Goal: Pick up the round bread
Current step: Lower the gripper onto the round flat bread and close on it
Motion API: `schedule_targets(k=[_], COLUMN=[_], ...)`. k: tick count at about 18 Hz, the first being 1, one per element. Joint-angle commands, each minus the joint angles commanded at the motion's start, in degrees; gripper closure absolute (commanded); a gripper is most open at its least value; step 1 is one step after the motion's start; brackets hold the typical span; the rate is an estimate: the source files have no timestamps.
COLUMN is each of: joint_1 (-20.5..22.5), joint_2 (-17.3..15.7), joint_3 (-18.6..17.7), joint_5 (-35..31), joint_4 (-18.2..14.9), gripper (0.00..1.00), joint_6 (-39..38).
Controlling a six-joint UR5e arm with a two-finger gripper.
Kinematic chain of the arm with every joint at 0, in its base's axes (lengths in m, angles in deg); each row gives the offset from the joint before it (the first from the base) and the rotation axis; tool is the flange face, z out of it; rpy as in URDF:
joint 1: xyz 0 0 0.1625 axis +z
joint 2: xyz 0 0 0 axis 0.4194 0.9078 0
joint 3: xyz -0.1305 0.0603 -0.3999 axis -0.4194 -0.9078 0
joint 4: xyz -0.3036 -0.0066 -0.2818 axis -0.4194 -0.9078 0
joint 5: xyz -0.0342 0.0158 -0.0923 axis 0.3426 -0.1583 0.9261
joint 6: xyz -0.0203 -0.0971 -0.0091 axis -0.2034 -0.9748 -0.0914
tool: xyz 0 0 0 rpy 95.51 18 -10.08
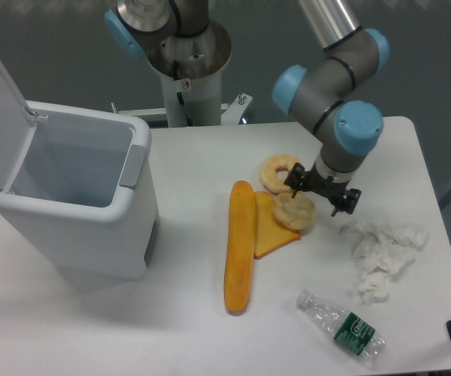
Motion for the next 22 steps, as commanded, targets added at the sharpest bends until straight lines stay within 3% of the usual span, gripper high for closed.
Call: schedule_targets(k=[6, 8, 9, 12, 15, 18, 19, 22], joint_1=[-1.85, -1.68, -1.5, -1.41, -1.59, -1.59, -1.5, -1.33], joint_2=[0.44, 0.44, 0.35, 0.53, 1.14, 1.23, 1.06, 0.27], joint_3=[-0.17, -0.26, -0.26, -0.26, -0.26, 0.0, 0.35, 1.49], joint_5=[0.0, -0.09, -0.26, -0.7, -1.66, -1.93, -1.93, -1.93], joint_4=[0.09, 0.0, 0.0, 0.26, 0.44, 0.53, 0.44, 0.44], gripper=[0.01, 0.24, 0.32, 0.39, 0.65, 0.71, 0.84, 1.0], joint_6=[-3.44, -3.53, -3.62, -6.15, -7.05, -7.04, -7.13, -6.43])
